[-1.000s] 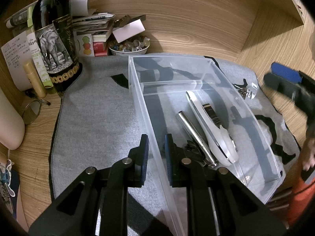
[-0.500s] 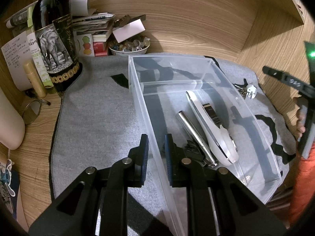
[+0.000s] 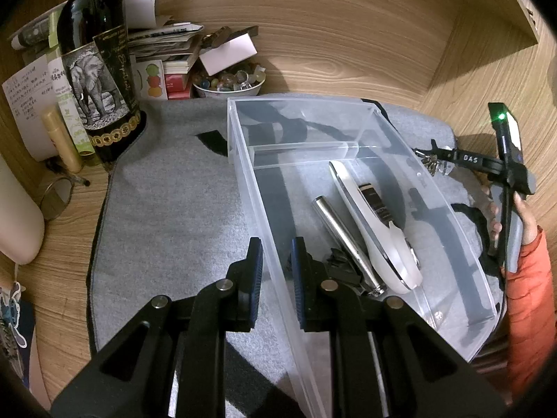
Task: Organize rigid objects
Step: 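Grasp the white plug adapter with the right gripper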
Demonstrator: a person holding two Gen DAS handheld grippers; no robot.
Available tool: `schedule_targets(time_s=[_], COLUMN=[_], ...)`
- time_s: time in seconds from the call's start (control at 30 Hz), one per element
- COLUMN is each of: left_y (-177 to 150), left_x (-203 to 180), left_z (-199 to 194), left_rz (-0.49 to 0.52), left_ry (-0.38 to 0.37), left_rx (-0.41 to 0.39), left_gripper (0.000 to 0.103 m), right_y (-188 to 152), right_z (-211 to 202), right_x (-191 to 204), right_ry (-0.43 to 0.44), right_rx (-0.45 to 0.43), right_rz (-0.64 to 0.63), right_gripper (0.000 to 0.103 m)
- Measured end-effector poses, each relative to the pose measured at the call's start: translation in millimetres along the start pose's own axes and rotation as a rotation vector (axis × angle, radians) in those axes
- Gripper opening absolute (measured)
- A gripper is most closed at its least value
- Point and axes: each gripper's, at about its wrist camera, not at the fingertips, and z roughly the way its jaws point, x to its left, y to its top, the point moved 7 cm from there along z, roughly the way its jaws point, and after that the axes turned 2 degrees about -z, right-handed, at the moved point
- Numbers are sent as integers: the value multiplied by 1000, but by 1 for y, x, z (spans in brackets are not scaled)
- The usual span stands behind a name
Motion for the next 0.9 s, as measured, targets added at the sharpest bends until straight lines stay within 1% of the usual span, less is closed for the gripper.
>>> schedule_targets(time_s=[0.03,0.1,0.17,0.23,0.33,0.43,0.63,0.9], left_y=[0,-1,-1,-1,-1,-2,-1,-1], left_x=[0,-1,-1,-1,-1,-2,-2,-3], left_z=[0,0,0,0,0,1,1,1], left_rz=[2,8,8,7,6,7,5,-1], left_ry=[2,6,7,6,6,7,6,4], left_rx=[0,-1,-2,-2,-1,-1,-1,1], left_gripper=[15,15,15,15,15,15,15,15], right_y=[-2,-6,-7,-7,-8,-6,3,8], right_z=[3,8,8,6,0,-11,-42,-85], right_x=[-1,-2,-2,-2,1,4,23,62], right_ry=[6,36,56,31,29,17,44,120], right_rx=[11,35,30,15,4,-30,-97,-183], right_rz=[4,19,31,19,9,-9,-63,-159], right_gripper=[61,44,44,44,43,43,43,44])
